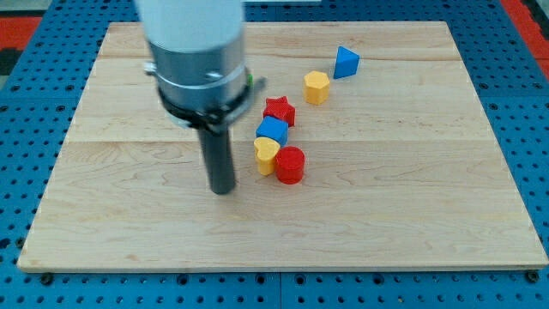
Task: Move blue cube to the right of the green circle
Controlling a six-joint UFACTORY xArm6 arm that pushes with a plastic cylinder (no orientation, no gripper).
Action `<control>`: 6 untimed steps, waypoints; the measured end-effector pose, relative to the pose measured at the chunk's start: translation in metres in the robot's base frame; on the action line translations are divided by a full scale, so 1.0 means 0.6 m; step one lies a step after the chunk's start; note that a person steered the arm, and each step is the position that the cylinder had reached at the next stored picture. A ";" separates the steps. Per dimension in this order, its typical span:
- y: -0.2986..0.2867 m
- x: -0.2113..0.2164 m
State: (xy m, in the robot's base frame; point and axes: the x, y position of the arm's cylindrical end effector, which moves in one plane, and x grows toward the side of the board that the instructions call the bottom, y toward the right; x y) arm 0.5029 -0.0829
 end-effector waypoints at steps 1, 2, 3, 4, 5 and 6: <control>-0.048 -0.106; 0.032 -0.089; 0.169 -0.041; 0.292 -0.008; 0.228 -0.085; 0.164 -0.036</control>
